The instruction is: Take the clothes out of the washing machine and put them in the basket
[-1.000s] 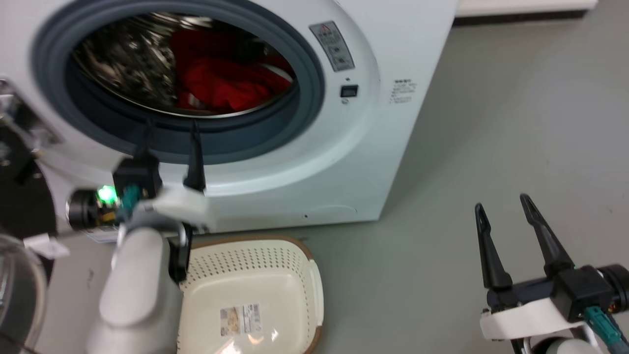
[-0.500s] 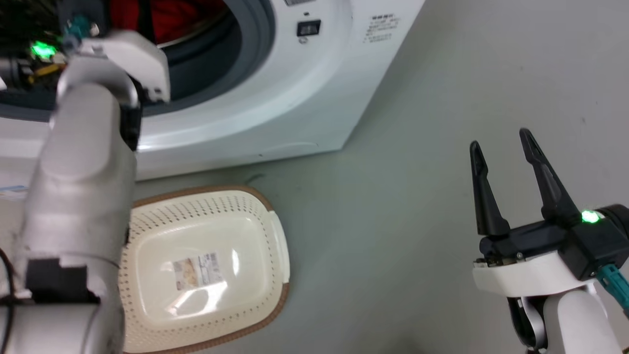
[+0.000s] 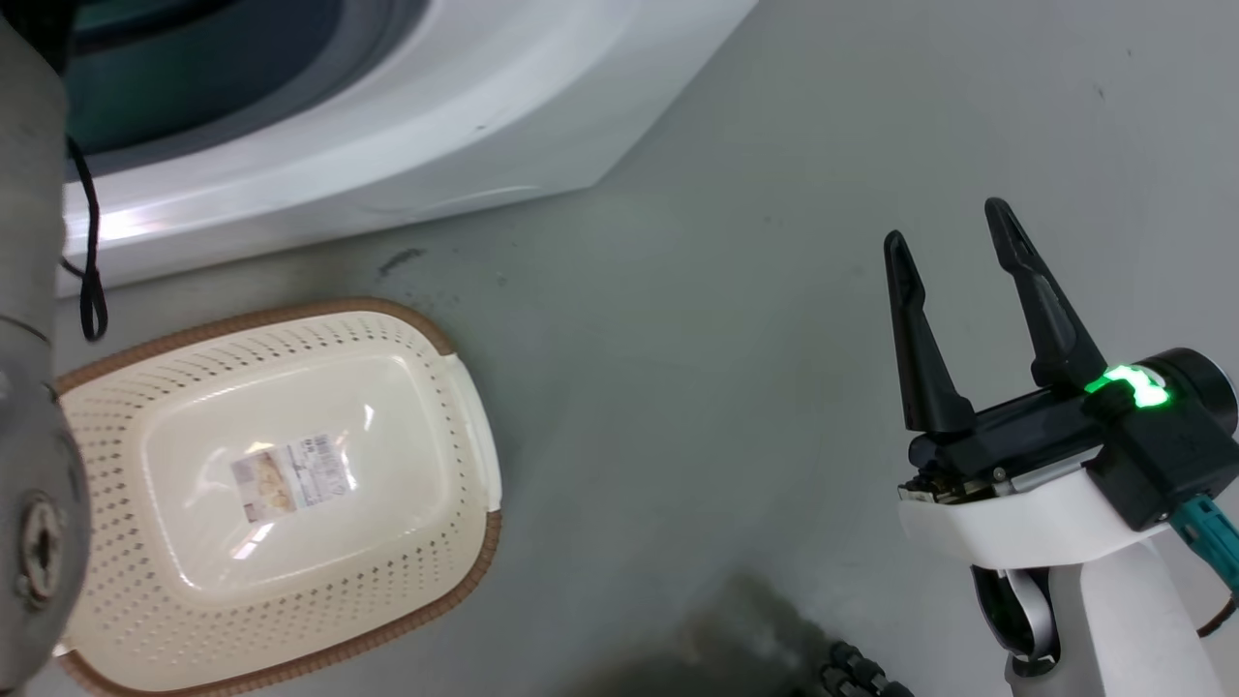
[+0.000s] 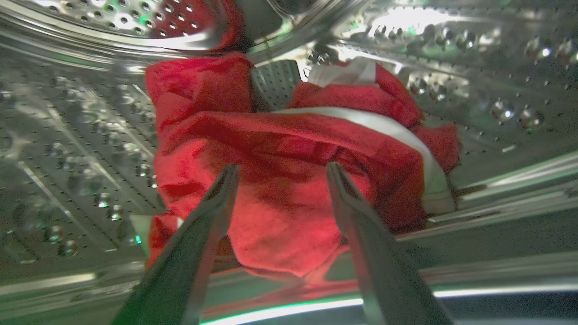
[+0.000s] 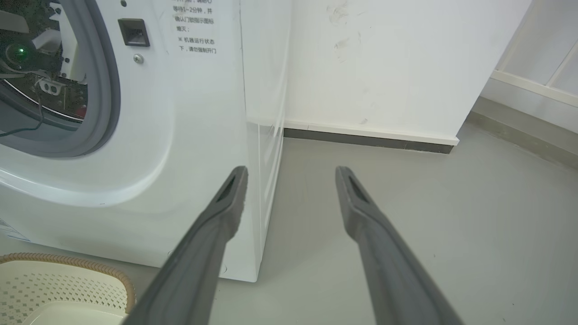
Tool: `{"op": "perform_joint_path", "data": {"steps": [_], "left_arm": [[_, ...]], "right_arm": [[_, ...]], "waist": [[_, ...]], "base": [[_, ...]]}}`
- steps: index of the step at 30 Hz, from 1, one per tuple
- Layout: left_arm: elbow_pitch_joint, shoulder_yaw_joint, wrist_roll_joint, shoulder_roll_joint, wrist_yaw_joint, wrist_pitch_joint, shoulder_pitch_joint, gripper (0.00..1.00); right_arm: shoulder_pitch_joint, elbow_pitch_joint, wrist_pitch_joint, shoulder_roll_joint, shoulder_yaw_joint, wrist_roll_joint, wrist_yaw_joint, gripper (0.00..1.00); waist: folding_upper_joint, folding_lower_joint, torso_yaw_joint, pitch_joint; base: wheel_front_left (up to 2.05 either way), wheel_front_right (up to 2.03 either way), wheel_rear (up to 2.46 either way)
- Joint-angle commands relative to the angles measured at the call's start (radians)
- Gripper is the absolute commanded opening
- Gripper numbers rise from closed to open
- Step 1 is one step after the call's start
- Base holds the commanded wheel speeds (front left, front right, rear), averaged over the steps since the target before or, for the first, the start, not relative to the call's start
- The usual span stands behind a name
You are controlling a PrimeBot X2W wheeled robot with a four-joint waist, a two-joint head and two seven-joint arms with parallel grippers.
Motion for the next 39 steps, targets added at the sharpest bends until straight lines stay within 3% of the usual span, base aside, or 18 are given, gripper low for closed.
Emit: {"op": "perform_joint_path", "data": {"steps": [1,11,21,22,23,33,39], "left_arm": [[0.002,-0.003,0.007,0.004,-0.008,0.011,-0.020,1.00],[0.035,-0.050,0.019,0.049,-0.030,0.235,-0.163,1.00],[0.047,-0.085,0.015,0.051,-0.036,0.264,-0.154,1.00],[0.047,-0.091,0.020,0.051,-0.036,0.259,-0.150,0.47],[0.044,-0.095,0.021,0.053,-0.033,0.249,-0.148,0.00],[0.026,-0.114,0.005,0.068,-0.036,0.175,-0.138,0.00],[0.027,-0.108,-0.031,0.054,-0.042,0.073,-0.089,0.00]], "right_arm": [[-0.014,-0.005,-0.002,0.000,0.002,0.007,-0.001,1.00],[-0.048,-0.032,-0.002,0.000,-0.007,0.042,-0.001,1.00],[-0.060,-0.039,-0.002,0.000,0.002,0.057,-0.001,1.00],[-0.061,-0.040,-0.002,0.000,0.001,0.057,-0.001,1.00],[-0.062,-0.040,-0.002,0.000,0.000,0.058,-0.001,1.00],[-0.061,-0.028,-0.002,0.000,-0.005,0.050,-0.001,1.00],[-0.048,-0.017,-0.002,0.000,-0.001,0.018,-0.001,1.00]], "waist": [[0.0000,-0.0003,-0.023,0.029],[0.0000,-0.0003,-0.052,0.122],[0.0000,-0.0003,-0.059,0.152],[0.0000,-0.0003,-0.060,0.153],[0.0000,-0.0003,-0.060,0.154],[0.0000,-0.0003,-0.053,0.127],[0.0000,-0.0003,-0.025,0.066]], "base": [[0.00,0.00,0.00],[0.00,0.00,0.00],[0.00,0.00,0.00],[0.00,0.00,0.00],[0.00,0.00,0.00],[0.00,0.00,0.00],[0.00,0.00,0.00]]}}
